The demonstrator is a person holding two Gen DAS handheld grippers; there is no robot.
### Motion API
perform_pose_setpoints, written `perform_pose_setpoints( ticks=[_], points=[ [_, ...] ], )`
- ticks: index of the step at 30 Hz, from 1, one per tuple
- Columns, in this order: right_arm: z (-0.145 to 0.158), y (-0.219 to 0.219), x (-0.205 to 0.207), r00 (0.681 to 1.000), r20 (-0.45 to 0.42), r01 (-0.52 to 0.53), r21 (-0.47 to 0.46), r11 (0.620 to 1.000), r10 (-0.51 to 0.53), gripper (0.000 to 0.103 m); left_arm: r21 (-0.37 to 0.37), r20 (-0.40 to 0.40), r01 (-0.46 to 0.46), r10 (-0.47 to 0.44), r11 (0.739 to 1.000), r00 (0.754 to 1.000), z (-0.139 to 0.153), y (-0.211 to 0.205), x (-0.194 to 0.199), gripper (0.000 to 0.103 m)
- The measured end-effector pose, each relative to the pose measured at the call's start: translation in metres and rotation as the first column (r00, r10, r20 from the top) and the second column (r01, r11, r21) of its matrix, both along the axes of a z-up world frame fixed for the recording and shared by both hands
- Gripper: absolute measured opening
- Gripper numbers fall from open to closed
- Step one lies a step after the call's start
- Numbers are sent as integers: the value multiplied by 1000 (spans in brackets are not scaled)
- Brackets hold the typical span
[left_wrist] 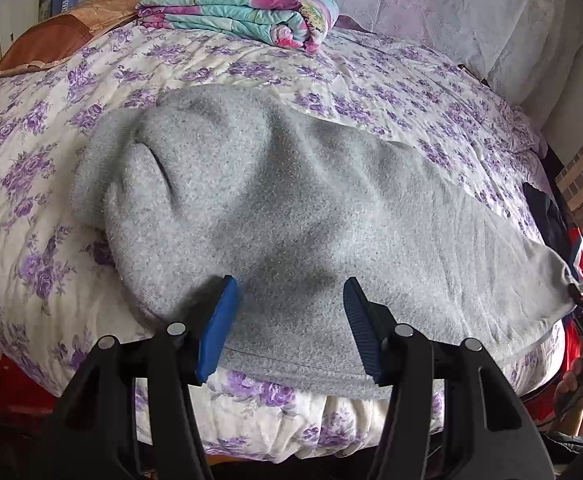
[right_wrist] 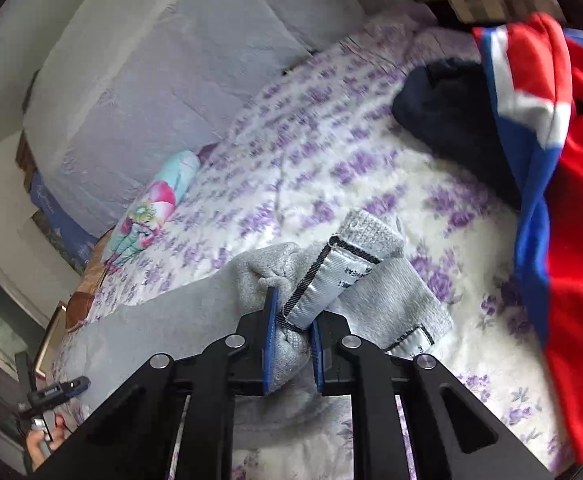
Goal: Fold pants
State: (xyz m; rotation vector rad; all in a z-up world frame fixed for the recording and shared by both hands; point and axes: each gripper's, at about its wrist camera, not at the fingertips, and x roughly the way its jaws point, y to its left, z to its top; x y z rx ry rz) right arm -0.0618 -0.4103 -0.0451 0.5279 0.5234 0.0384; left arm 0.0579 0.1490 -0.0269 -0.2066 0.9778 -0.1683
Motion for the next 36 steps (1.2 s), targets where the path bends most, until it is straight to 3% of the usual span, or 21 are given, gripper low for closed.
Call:
perform_pose_setpoints(
  ticks=[2, 6, 8, 9, 11, 13, 15, 17, 19, 21, 23, 25, 27, 30, 32, 34, 36],
  points=[
    [3, 4, -10, 1000, -2, -18, -66, 998, 18, 15, 13, -2, 4, -4, 1000, 1000, -1, 1, -3, 53],
    [-39, -6, -3, 983, -183, -28, -77, 997, 14, 19, 16, -6, 3, -3, 1000, 1000, -1, 5, -6, 52],
    [-30, -6, -11, 988, -154, -9, -122, 992, -10, 37, 26, -9, 1, -1, 1000, 1000, -1, 5, -8, 52],
    [-20, -7, -18, 991, -123, 37, -161, 986, -57, 60, 46, -8, 4, -4, 999, 1000, 1, 2, -10, 52],
    [7, -15, -36, 981, -20, 182, -229, 956, -192, 64, 85, 18, 40, -41, 996, 999, 11, -11, -17, 56],
    [31, -19, -39, 975, 27, 220, -252, 942, -220, 64, 69, 56, 118, -122, 991, 991, 24, -30, -25, 57],
    [53, -8, -23, 989, 25, 149, -251, 956, -148, 64, 81, 105, 194, -202, 978, 974, 35, -61, -29, 68],
    [72, 21, 3, 1000, 17, -5, -228, 974, 9, 64, 158, 131, 224, -246, 962, 961, 33, -89, -29, 73],
    [82, 61, 39, 988, -27, -156, -211, 965, 154, 64, 215, 45, 245, -260, 945, 964, 6, -106, -21, 73],
    [82, 100, 81, 949, -81, -313, -138, 940, 304, 65, 198, -69, 240, -231, 950, 971, -34, -100, -16, 73],
    [77, 141, 122, 893, -133, -443, -79, 893, 431, 65, 200, -20, 240, -241, 950, 970, -38, -95, -32, 73],
    [71, 179, 159, 833, -181, -538, -47, 841, 523, 65, 200, -24, 244, -244, 949, 969, -34, -92, -42, 73],
    [61, 219, 196, 749, -248, -630, 19, 777, 614, 65, 157, -45, 240, -236, 958, 971, -30, -86, -42, 72],
    [41, 262, 248, 662, -327, -682, 110, 723, 674, 66, 118, -40, 250, -247, 961, 968, -11, -81, -39, 71],
    [20, 282, 280, 574, -379, -712, 206, 672, 725, 66, 120, 14, 241, -245, 963, 970, 10, -79, -32, 72],
    [-3, 292, 300, 522, -419, -695, 296, 655, 743, 66, 140, 57, 214, -223, 967, 973, 25, -78, -17, 73],
    [-19, 303, 311, 449, -422, -690, 397, 605, 788, 66, 132, 51, 197, -205, 972, 977, 23, -76, 6, 74]
  ],
)
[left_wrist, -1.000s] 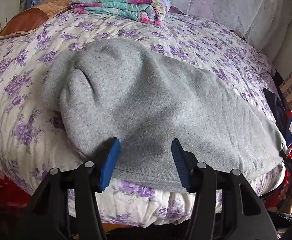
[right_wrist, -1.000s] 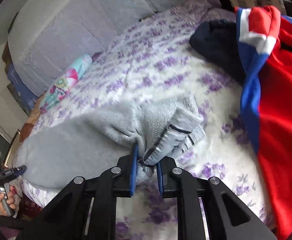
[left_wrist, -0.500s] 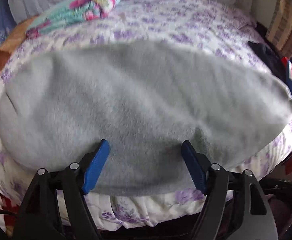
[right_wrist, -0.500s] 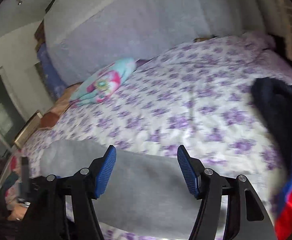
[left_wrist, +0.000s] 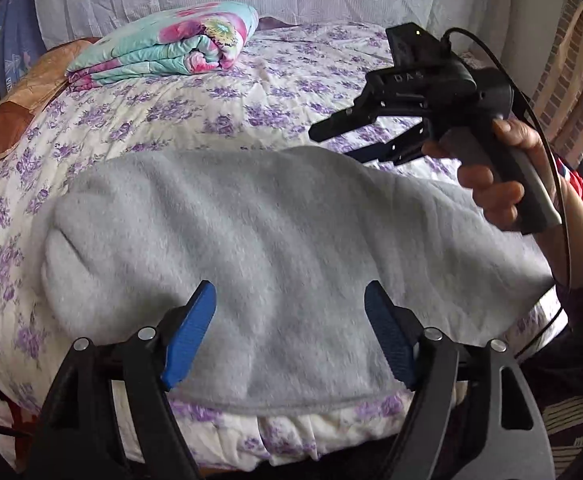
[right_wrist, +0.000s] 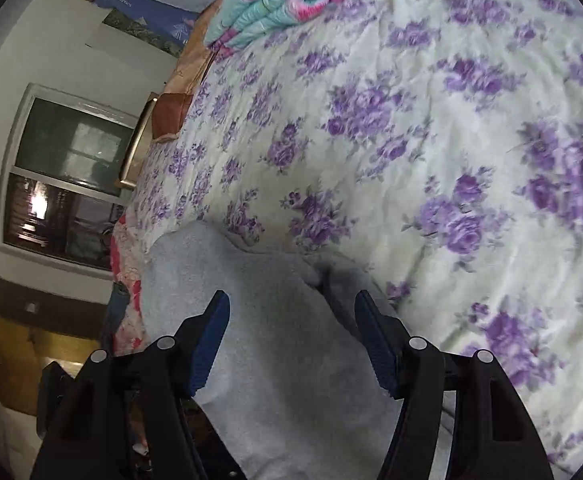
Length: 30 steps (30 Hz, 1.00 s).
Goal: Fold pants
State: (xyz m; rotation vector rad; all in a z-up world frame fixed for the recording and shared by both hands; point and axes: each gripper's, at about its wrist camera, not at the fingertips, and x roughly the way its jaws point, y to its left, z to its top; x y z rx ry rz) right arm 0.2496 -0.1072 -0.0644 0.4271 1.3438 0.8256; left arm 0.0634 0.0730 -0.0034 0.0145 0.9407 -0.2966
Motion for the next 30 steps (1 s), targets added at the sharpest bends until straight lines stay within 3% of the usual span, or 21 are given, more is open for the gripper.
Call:
perform_pose_setpoints(
  ticks=[2, 4, 5, 8, 11, 12, 13, 15, 17, 20, 21, 23, 24, 25, 26, 27, 28, 30],
  points=[
    [-10, 15, 1, 993, -79, -85, 57, 995, 89, 68, 16, -53, -24, 25, 1000, 998, -17, 3, 19, 74],
    [-9, 29, -2, 985, -85, -144, 75, 987, 151, 71, 46, -98, -39, 43, 998, 994, -41, 7, 27, 74],
    [-8, 34, -1, 984, -76, -157, 82, 984, 164, 71, 68, -76, -28, 33, 997, 997, -44, 5, 24, 75],
    [-4, 34, 13, 997, 2, -71, 58, 996, 71, 64, 134, -43, -10, 16, 991, 999, -47, -3, 17, 77],
    [-14, 26, 22, 1000, -3, 0, 34, 999, 0, 32, 94, -46, -16, 21, 995, 999, -46, 4, 17, 77],
    [-19, 22, 25, 1000, 7, 21, 4, 1000, -21, 17, 76, -49, -18, 22, 997, 999, -45, 7, 17, 77],
    [-24, 17, 26, 999, 13, 48, -14, 999, -48, 11, 63, -48, -16, 19, 998, 999, -45, 9, 17, 77],
    [-20, -3, 29, 988, 49, 149, -31, 988, -147, 21, 67, -44, -11, 14, 998, 999, -45, 9, 15, 77],
    [-2, -27, 27, 954, 161, 264, -59, 963, -252, 23, 80, -42, -12, 15, 997, 999, -40, 8, 13, 77],
    [32, -33, -9, 961, 198, 189, 50, 981, -195, 23, 72, 39, -24, 21, 997, 999, -12, 16, 2, 77],
    [43, -27, -29, 960, 240, 138, 46, 989, -145, 23, 85, 83, -55, 48, 995, 995, -1, 22, -2, 79],
    [51, -14, -73, 937, 334, 118, -31, 993, -101, 39, 104, 109, -133, 122, 986, 986, 6, 41, 1, 87],
    [45, -10, -89, 924, 365, 166, -107, 980, -116, 57, 97, 76, -173, 166, 980, 983, -1, 56, 8, 87],
    [30, -8, -101, 919, 368, 220, -178, 959, -142, 64, 85, 28, -195, 194, 977, 981, -15, 69, 16, 87],
    [8, -9, -104, 926, 344, 243, -221, 945, -158, 62, 79, -18, -205, 207, 976, 978, -35, 78, 23, 85],
    [-13, -12, -105, 927, 345, 242, -241, 940, -150, 62, 79, -9, -201, 202, 976, 979, -49, 80, 22, 86],
    [-16, -19, -114, 879, 454, 258, -189, 948, -149, 58, 114, 64, -192, 185, 975, 981, -50, 73, 15, 88],
    [-10, -29, -124, 858, 478, 290, -149, 945, -188, 56, 157, 100, -198, 184, 968, 978, -49, 61, 11, 93]
  ],
)
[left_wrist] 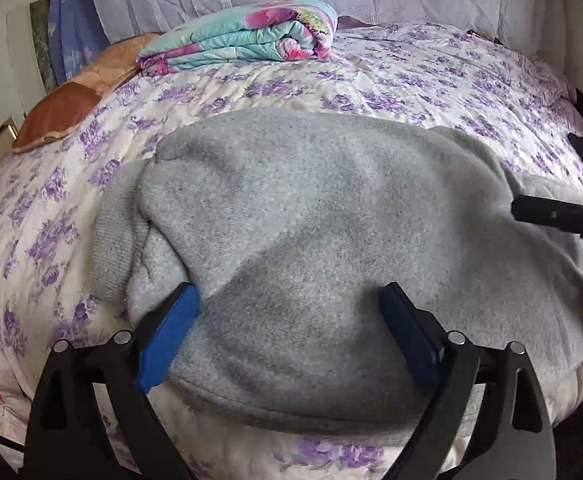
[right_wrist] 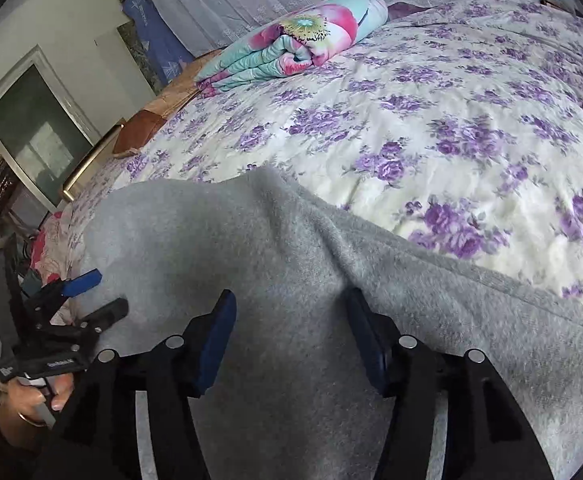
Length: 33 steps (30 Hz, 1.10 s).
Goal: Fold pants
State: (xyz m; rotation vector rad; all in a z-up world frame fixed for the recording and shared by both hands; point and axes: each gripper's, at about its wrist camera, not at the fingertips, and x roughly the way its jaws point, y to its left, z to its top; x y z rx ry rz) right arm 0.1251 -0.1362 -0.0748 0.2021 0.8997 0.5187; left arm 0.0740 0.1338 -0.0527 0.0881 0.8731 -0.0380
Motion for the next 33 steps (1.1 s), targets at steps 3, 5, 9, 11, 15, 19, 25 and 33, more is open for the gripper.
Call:
perform_pose_setpoints(
  ticks=[3, 5, 9, 11, 15, 19, 25, 33],
  points=[
    [39, -36, -52, 980, 187, 51, 79, 996, -65, 56, -107, 7, -35, 36, 994, 999, 14, 10, -3, 93],
    [62, -66, -96, 937, 310, 170, -6, 986, -159, 57, -163, 33, -25, 31, 986, 999, 29, 11, -12, 93],
    [67, -160, -162, 830, 347, 479, -42, 877, -437, 62, -176, 74, 104, -92, 979, 993, 47, -22, -32, 93],
    [44, -217, -166, 780, 222, 606, -31, 795, -585, 68, -111, 57, 151, -145, 982, 988, 40, -47, -34, 93],
    [-4, -270, -161, 808, 114, 567, 119, 815, -578, 67, -31, 7, 134, -134, 990, 991, -7, -69, -18, 98],
    [20, -274, -196, 781, 119, 565, 284, 774, -613, 68, -70, 18, 158, -157, 985, 987, 10, -80, -29, 98],
    [-10, -265, -231, 757, 21, 633, 224, 741, -653, 70, -192, 88, 142, -127, 971, 988, 46, -54, -54, 98],
    [-25, -266, -180, 771, 95, 586, 280, 760, -630, 29, -345, -15, 64, -74, 936, 997, 25, -27, -51, 98]
  ],
)
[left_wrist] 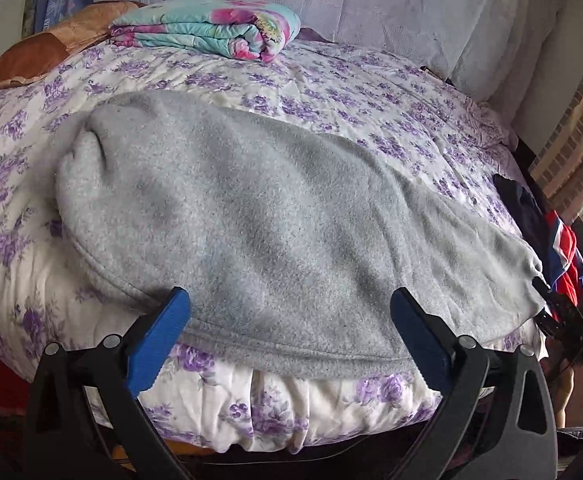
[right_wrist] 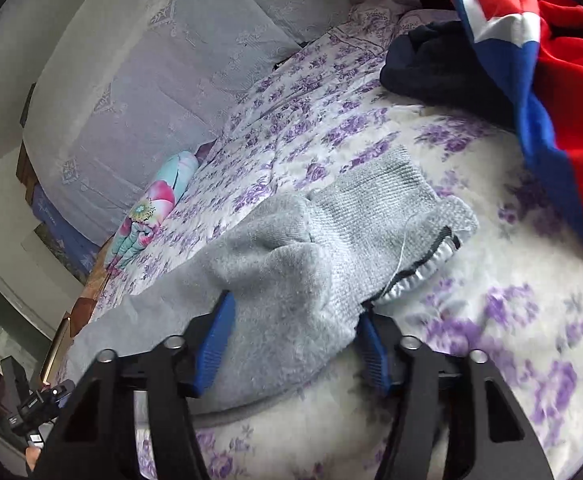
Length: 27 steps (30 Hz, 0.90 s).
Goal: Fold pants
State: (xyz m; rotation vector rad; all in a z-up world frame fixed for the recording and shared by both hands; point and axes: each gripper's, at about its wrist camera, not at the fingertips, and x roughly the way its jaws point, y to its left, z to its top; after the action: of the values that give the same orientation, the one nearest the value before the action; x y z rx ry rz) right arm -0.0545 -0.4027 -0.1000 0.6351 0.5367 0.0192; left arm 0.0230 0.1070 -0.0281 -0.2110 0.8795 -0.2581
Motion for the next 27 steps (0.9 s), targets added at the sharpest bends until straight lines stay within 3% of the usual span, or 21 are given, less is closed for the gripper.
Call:
perform_pose_setpoints(
  ticks=[2, 3, 4, 6, 8, 11, 13, 15, 17, 18, 19, 20, 22, 24, 27],
  points=[
    [5, -2, 0, 1000, 10, -13, 27, 1000, 13, 23, 0, 13, -12, 12, 1000, 1000, 2, 5, -5, 98],
    [16, 3, -3, 1000, 22, -10, -11, 1000, 10, 23, -2, 22, -20, 20, 1000, 1000, 5, 9, -7, 98],
    [33, 16, -5, 1000, 30, 0, -100, 995, 3, 22, -5, 28, -30, 30, 1000, 999, 7, 13, -9, 98],
    [76, 58, -5, 998, 63, 12, -341, 940, 11, 22, -25, 37, -54, 55, 998, 998, 11, 24, -11, 98],
    [115, 116, 2, 993, 83, -23, -545, 838, 82, 22, -53, 40, -73, 75, 996, 996, 15, 34, -13, 98],
    [139, 213, 25, 966, 30, -161, -711, 685, 259, 25, -74, 66, -106, 111, 992, 992, 22, 49, -20, 98],
    [123, 275, 45, 926, -75, -290, -767, 572, 370, 41, -84, 78, -126, 133, 988, 988, 24, 57, -25, 98],
    [79, 325, 68, 858, -237, -450, -775, 444, 457, 60, -99, 72, -157, 164, 983, 984, 21, 68, -29, 98],
    [32, 350, 76, 799, -366, -558, -747, 361, 477, 64, -121, 49, -189, 196, 974, 979, 14, 82, -33, 98],
    [22, 353, 72, 813, -352, -530, -778, 338, 463, 65, -128, 39, -200, 207, 971, 978, 11, 88, -34, 98],
    [24, 353, 64, 820, -320, -502, -800, 329, 475, 65, -131, 31, -211, 216, 969, 976, 8, 94, -36, 98],
    [30, 349, 59, 809, -316, -517, -784, 344, 496, 65, -128, 24, -223, 228, 966, 973, 6, 101, -38, 98],
    [53, 334, 47, 775, -269, -556, -721, 413, 572, 65, -124, 14, -240, 244, 963, 970, 3, 111, -38, 98],
    [76, 321, 33, 763, -199, -542, -715, 442, 615, 65, -127, 7, -249, 252, 960, 968, 2, 117, -36, 98],
    [92, 314, 42, 782, -172, -515, -721, 465, 599, 65, -135, 3, -261, 264, 956, 964, 0, 119, -33, 98]
  ],
)
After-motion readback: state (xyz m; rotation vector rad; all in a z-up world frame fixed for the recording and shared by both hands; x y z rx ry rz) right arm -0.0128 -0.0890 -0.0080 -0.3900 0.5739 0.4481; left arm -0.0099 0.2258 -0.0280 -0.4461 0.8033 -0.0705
